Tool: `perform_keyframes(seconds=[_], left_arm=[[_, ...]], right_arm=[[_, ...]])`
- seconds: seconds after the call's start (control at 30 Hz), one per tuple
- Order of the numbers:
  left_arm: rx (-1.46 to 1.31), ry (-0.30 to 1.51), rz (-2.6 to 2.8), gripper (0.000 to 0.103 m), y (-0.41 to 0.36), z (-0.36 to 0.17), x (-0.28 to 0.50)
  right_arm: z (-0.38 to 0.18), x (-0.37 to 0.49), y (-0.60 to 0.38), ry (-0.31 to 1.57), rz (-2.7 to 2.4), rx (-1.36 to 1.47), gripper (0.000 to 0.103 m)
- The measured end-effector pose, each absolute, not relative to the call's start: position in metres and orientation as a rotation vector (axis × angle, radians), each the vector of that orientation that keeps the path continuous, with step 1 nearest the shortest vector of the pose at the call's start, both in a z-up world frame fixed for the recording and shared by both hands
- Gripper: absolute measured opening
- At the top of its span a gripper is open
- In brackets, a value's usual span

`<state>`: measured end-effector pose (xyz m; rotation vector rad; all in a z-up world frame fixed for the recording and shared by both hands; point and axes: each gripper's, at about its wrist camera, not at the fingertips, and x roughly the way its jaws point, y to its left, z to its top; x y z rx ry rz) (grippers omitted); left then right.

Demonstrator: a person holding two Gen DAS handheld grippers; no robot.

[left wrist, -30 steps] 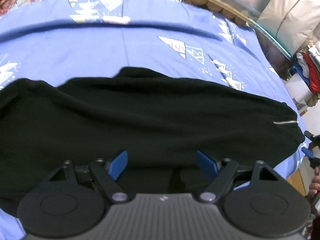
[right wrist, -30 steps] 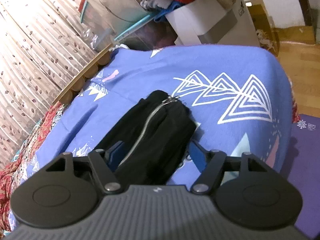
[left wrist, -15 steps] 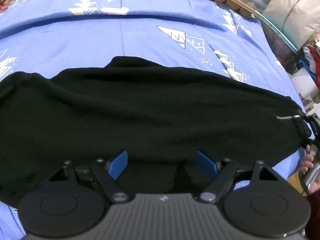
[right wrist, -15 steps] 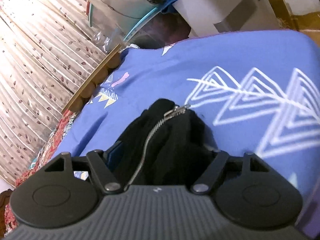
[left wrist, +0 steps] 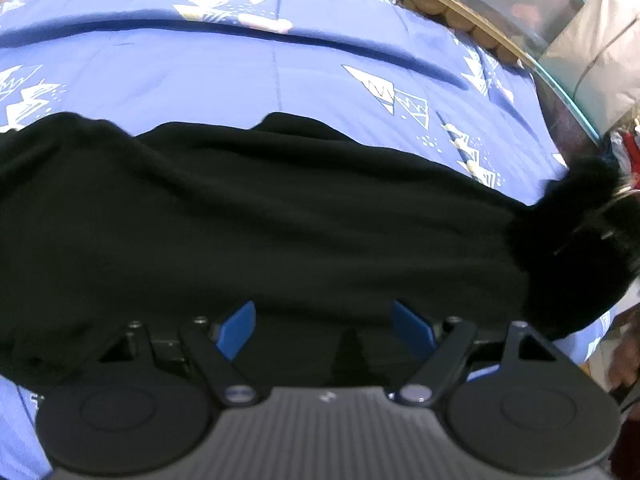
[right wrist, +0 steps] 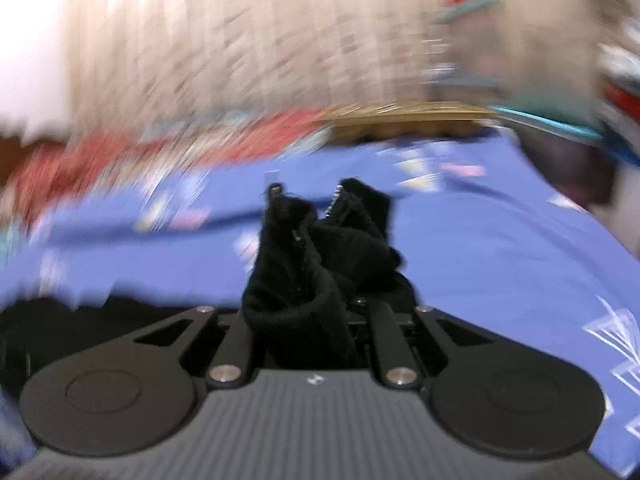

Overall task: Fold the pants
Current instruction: 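Grasp the pants leg cuff by the zipper with the right gripper, then fold the held leg cuff over onto the pants with the right gripper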

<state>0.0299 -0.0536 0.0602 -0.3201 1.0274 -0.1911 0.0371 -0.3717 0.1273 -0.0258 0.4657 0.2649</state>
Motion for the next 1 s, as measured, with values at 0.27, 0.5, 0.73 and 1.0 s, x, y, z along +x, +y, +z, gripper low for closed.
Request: perform_keyframes(seconds=[0.27,0.5,0.73,1.0], left_arm=[[-0.373,0.985,-0.171,0.078,-0.012,0.058,0.007],[-0.452,0.975,-0.173,0.078,0.021,0.046,-0.002],[-0.468,0.971,-0.181,0.077,0.029,0.042,-0.005],[-0.404,0.894,-0.209,0.078,0.043,0.054,-0.034]], right_arm=[[0.049,0.020,-0.272,0.588,0.238,-0.704,0.042],[0.109,-0.008,-0.296,0.567,0.356,-0.496,0.058],[0.085,0.017,-0.296,0.714,0.285,-0.227,0.033],[0.107,0.000,-0.281,0.667,0.279,-0.037,0.036]])
